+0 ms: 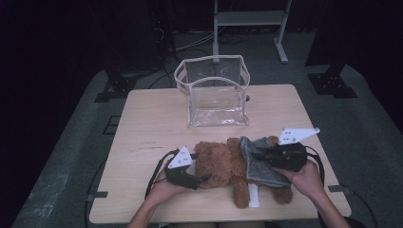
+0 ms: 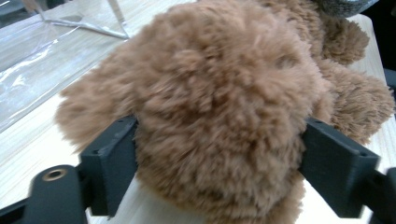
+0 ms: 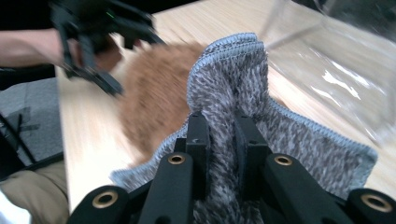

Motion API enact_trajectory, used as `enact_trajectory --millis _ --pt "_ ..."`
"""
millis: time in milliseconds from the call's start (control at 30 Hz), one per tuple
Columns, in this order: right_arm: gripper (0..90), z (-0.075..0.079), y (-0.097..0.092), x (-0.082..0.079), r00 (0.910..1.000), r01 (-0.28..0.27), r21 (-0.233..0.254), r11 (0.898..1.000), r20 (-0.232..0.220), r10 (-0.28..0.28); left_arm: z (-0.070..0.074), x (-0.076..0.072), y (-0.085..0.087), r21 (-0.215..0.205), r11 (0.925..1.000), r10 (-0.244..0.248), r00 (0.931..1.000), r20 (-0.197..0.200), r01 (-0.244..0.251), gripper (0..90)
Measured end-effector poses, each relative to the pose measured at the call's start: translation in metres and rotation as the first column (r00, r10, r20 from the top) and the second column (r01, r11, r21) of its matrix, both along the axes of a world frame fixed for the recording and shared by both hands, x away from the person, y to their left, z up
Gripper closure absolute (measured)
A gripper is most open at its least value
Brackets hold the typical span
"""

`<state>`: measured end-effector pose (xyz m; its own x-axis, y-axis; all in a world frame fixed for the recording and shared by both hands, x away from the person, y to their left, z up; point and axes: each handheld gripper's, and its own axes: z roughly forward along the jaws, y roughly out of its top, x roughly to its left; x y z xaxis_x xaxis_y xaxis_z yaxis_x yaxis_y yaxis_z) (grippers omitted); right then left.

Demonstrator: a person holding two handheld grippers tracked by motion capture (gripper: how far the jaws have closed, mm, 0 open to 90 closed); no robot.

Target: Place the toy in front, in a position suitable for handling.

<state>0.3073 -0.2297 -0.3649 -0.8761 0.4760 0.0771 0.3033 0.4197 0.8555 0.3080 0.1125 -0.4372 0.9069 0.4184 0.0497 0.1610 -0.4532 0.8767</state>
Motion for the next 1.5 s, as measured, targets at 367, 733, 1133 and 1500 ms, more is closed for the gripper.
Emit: enact_trajectory --millis 367,733,1133,1500 --pt "77.9 -0.016 0.067 0.006 0.9905 -0.137 -0.075 0.988 -0.027 0.135 -0.003 -0.002 -0.003 -0.006 1.0 -0.007 1.0 0.007 0.007 22.1" --pt "77.9 -0.003 0.092 -0.002 0.9829 -0.181 -0.093 0.979 0.015 0.183 -0.006 -0.002 -0.001 -0.025 0.9996 -0.01 0.9998 0.014 0.011 29.5" --pt "77.7 -0.027 0.052 -0.018 0.9851 -0.165 -0.131 0.978 -0.071 0.157 -0.008 -0.003 0.002 -0.021 0.9997 -0.01 0.9998 0.015 0.01 29.0" --pt "77.8 0.012 0.1 0.031 0.9855 -0.169 -0.118 0.979 -0.004 0.17 -0.01 -0.006 0.004 -0.031 0.9995 -0.007 0.9999 0.011 0.007 29.7"
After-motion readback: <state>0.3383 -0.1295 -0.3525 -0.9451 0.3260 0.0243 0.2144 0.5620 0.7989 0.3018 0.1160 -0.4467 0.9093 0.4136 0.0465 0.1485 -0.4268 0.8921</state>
